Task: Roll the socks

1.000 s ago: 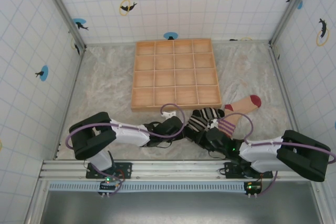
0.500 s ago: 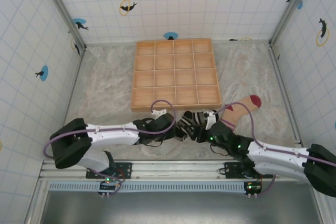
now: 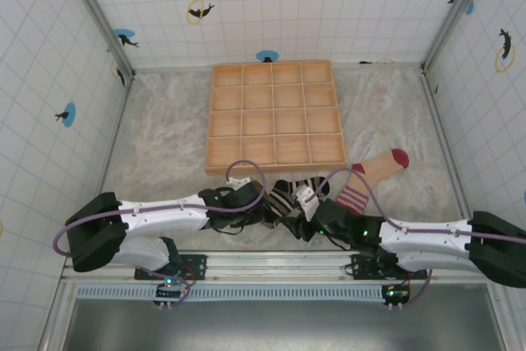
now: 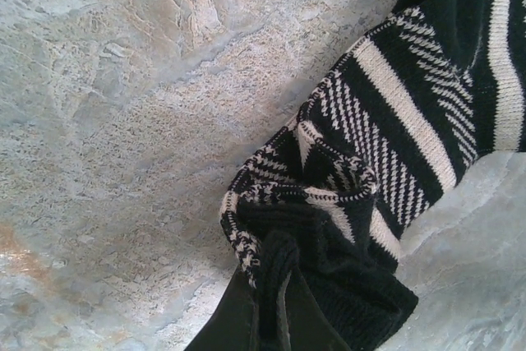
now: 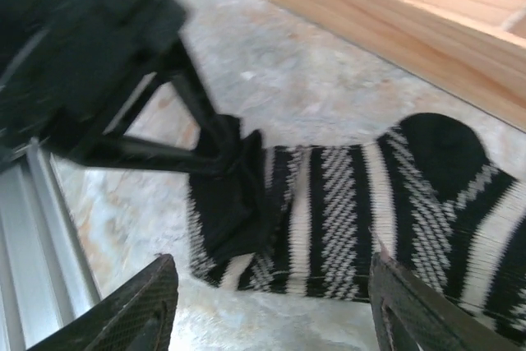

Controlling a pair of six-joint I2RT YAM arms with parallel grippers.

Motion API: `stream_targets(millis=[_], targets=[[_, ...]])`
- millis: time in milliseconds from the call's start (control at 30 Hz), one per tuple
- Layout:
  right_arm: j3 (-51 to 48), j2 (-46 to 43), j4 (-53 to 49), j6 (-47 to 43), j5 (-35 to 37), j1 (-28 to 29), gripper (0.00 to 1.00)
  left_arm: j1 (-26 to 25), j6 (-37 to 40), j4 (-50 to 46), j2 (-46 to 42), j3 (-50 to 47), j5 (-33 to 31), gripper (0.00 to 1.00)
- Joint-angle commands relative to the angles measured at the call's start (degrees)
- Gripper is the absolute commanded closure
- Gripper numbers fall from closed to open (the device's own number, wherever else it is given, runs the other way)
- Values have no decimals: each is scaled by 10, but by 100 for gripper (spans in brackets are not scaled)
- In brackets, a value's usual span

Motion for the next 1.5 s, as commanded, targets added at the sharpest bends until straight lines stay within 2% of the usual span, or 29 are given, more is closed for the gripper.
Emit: stream_targets(millis=[0, 133, 300, 567, 700, 1167, 1467], targets=[[-22, 18, 100, -123, 65, 52, 37, 1, -13, -17, 8, 1, 11, 100], [-37, 56, 177, -221, 132, 128, 35, 1, -14, -13, 15, 8, 24, 100], [-38, 115, 261, -291, 163, 169, 35, 4, -13, -20, 19, 21, 35, 100], [-1, 226, 313, -314, 152, 162, 46, 19, -10, -27, -4, 22, 48, 100], [12, 265, 329, -319, 156, 153, 47, 23, -6, -26, -2, 23, 56, 100], [37, 326, 324, -308, 101, 90, 52, 54, 12, -10, -1, 22, 81, 100], [66, 365, 292, -300, 131, 81, 53, 61, 15, 0, 4, 18, 95, 100]])
